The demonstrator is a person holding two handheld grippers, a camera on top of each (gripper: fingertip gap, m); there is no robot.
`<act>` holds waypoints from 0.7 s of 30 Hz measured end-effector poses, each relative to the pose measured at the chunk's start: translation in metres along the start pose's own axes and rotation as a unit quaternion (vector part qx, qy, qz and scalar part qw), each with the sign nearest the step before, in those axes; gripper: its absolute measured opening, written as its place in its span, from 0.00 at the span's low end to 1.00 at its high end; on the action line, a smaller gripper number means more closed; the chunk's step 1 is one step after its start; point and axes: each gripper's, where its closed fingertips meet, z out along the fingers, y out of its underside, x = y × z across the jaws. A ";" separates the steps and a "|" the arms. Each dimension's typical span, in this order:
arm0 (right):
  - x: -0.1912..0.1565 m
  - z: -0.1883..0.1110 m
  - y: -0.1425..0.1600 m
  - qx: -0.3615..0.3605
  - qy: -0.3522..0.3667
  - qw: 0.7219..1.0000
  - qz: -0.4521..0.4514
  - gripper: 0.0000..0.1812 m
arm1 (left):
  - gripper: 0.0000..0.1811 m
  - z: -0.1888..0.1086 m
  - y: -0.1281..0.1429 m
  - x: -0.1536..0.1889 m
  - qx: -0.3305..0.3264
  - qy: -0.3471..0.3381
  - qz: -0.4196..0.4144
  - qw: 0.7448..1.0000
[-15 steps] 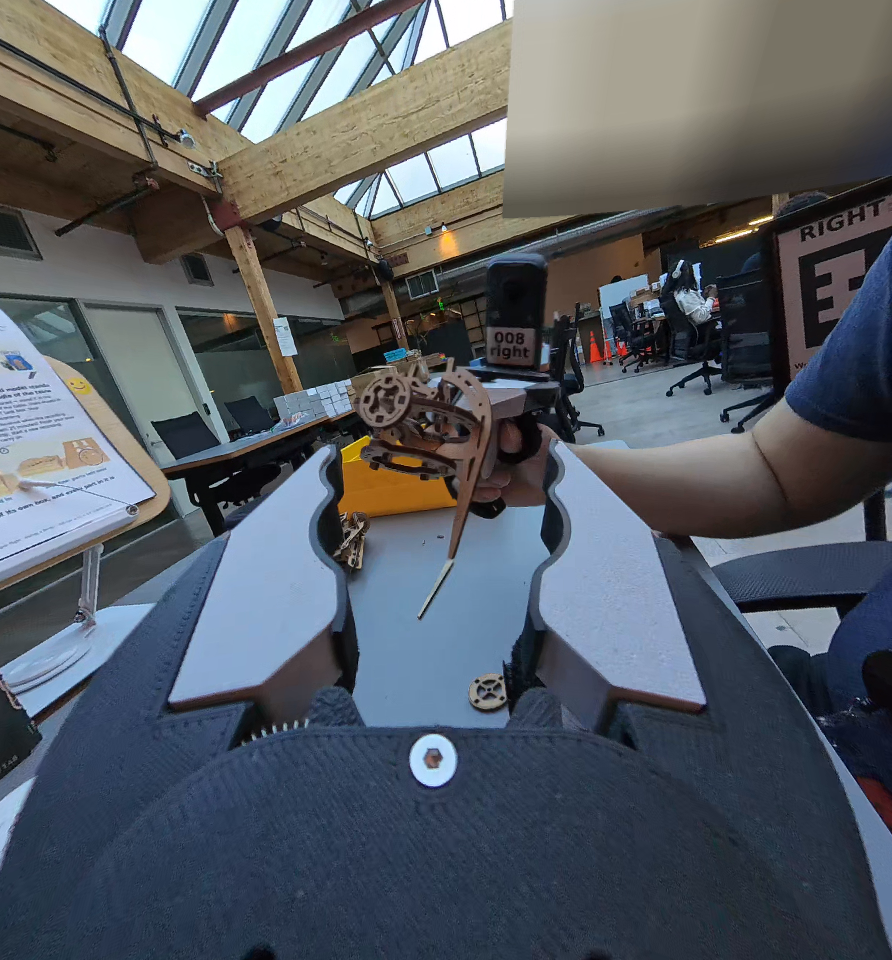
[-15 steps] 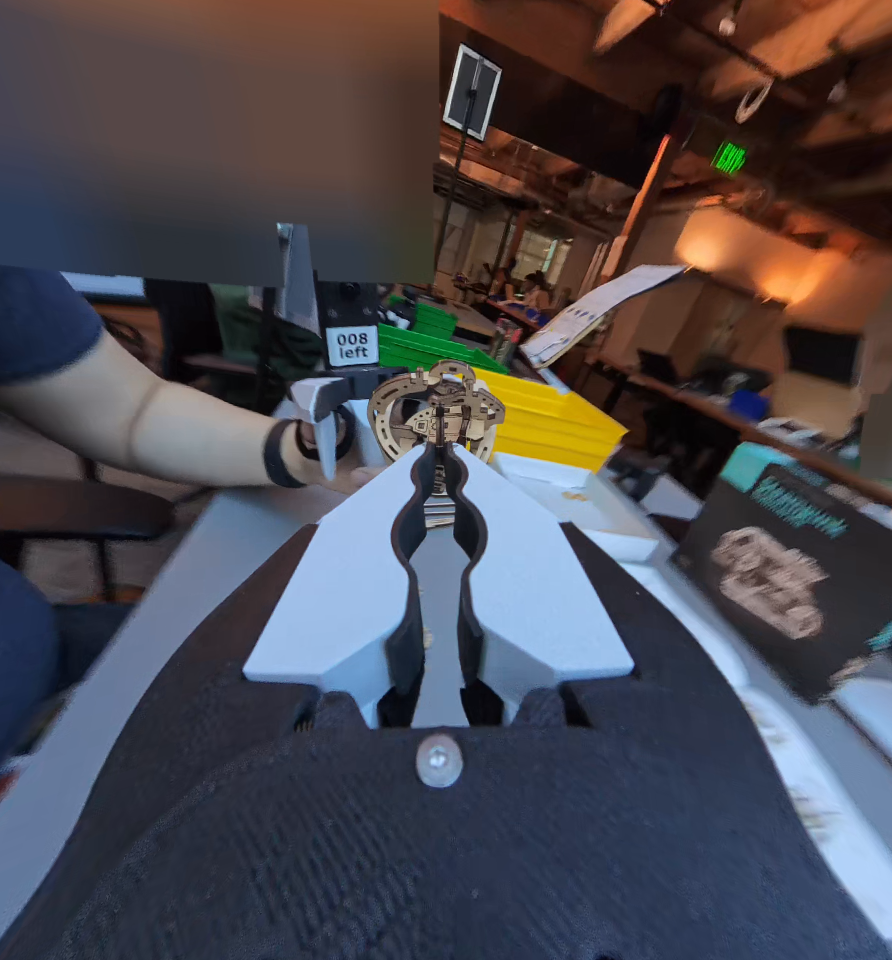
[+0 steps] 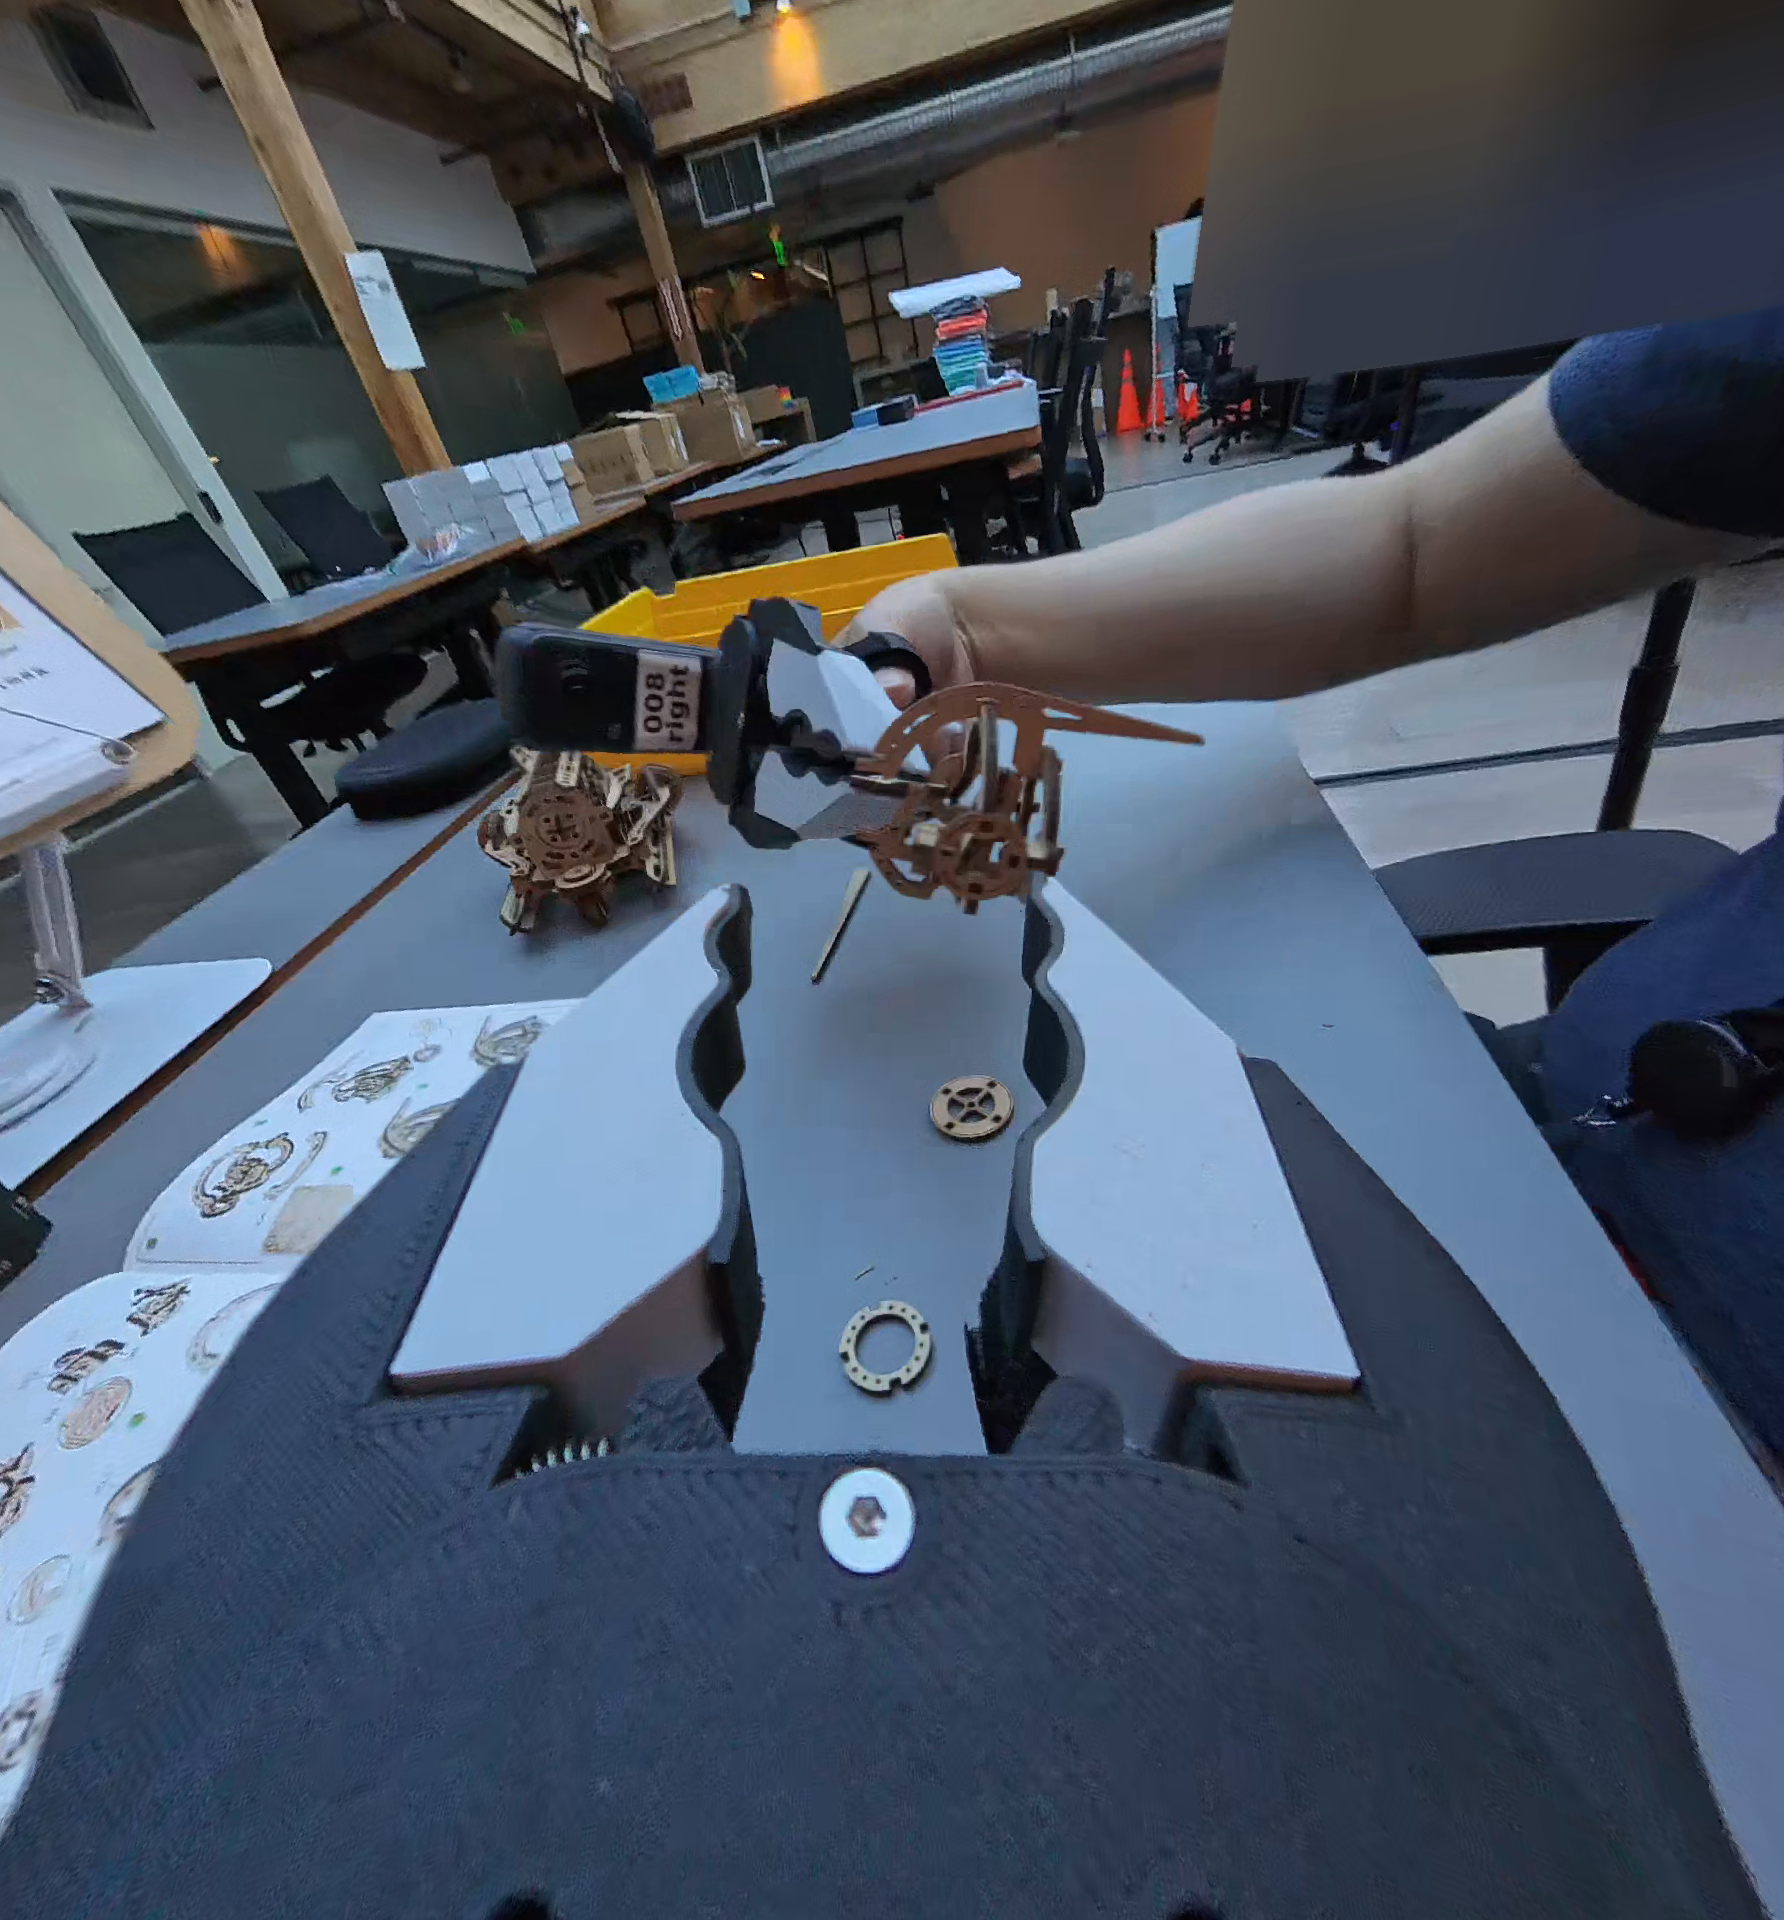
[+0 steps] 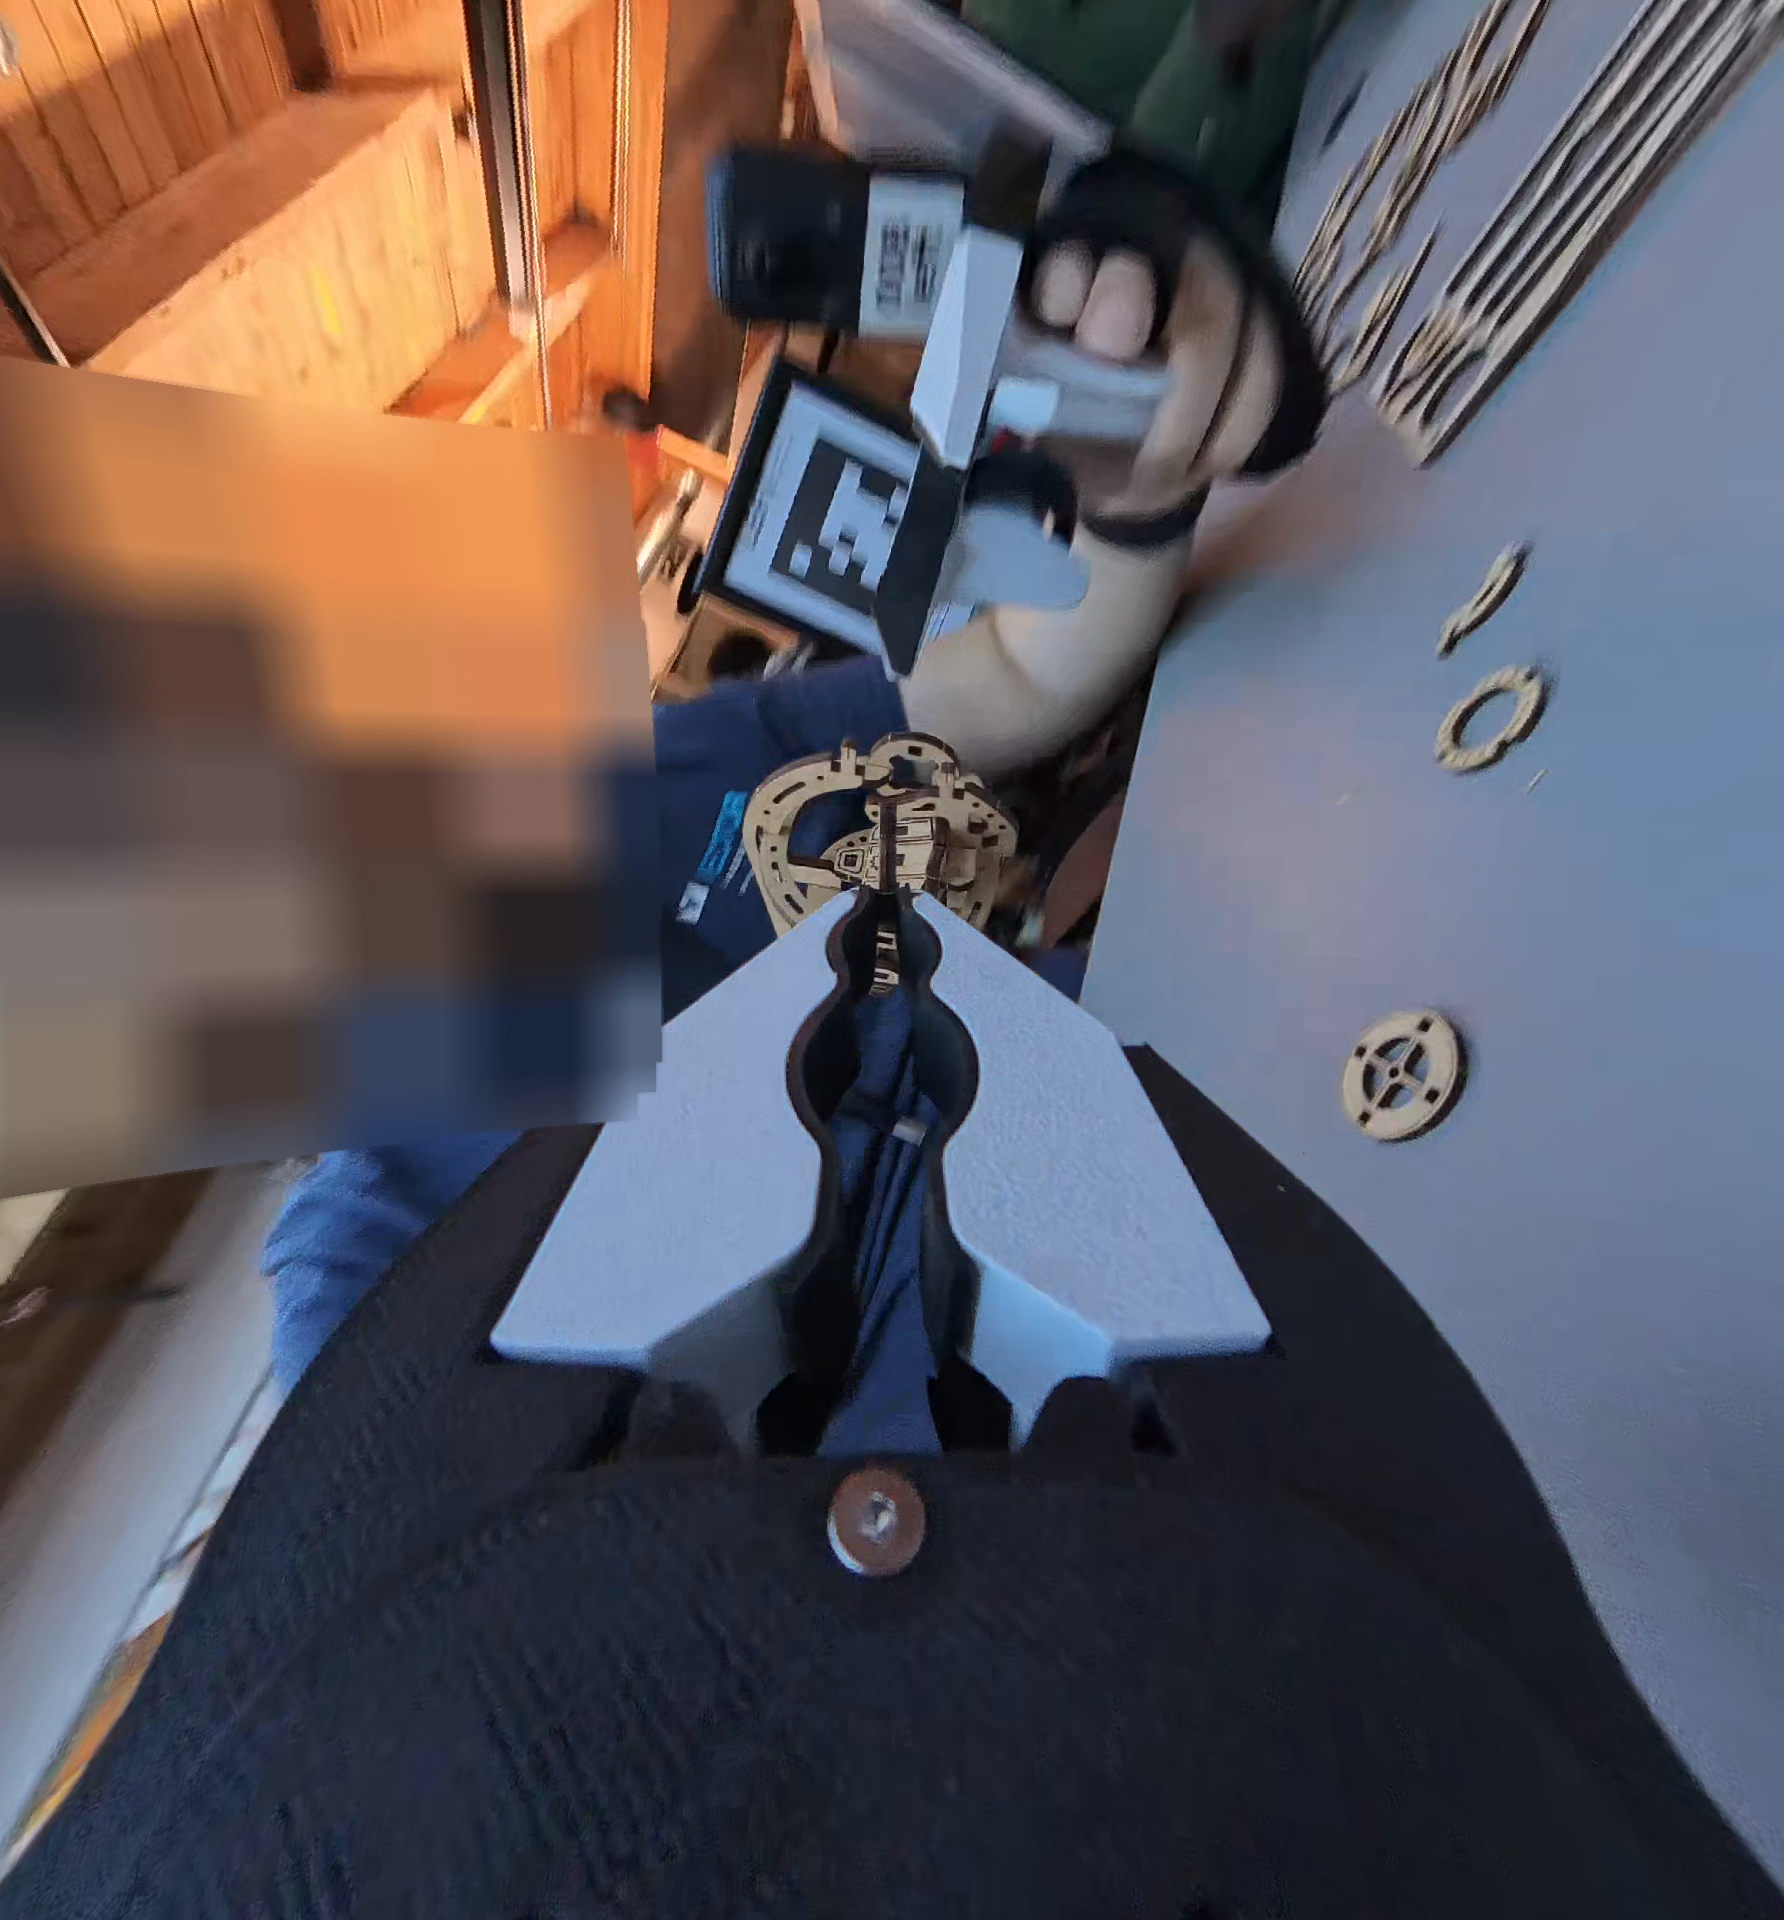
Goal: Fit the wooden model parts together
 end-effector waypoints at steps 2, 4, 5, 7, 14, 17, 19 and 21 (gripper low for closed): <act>0.001 0.002 0.006 -0.073 -0.006 0.997 0.018 0.00 | 0.23 0.007 0.007 -0.003 -0.021 0.040 -0.032 0.998; 0.001 0.006 0.011 -0.143 -0.006 0.990 0.016 0.00 | 0.21 0.015 0.009 -0.004 -0.030 0.082 -0.067 0.994; -0.001 0.008 0.014 -0.178 -0.011 0.984 0.014 0.00 | 0.20 0.018 0.007 -0.003 -0.024 0.099 -0.074 0.992; -0.007 0.014 0.017 -0.227 -0.031 0.973 0.014 0.00 | 0.15 0.025 0.003 0.006 -0.008 0.139 -0.070 0.988; -0.029 0.031 0.030 -0.339 -0.114 0.934 0.007 0.00 | 0.13 0.042 0.001 0.052 0.001 0.260 -0.069 0.963; -0.030 0.037 0.029 -0.353 -0.132 0.926 0.016 0.00 | 0.08 0.046 0.000 0.061 0.011 0.269 -0.062 0.961; -0.030 0.038 0.030 -0.361 -0.141 0.922 0.018 0.00 | 0.04 0.047 0.000 0.065 0.011 0.270 -0.049 0.962; -0.031 0.038 0.030 -0.365 -0.151 0.918 0.015 0.00 | 0.02 0.047 -0.003 0.068 0.020 0.264 -0.037 0.964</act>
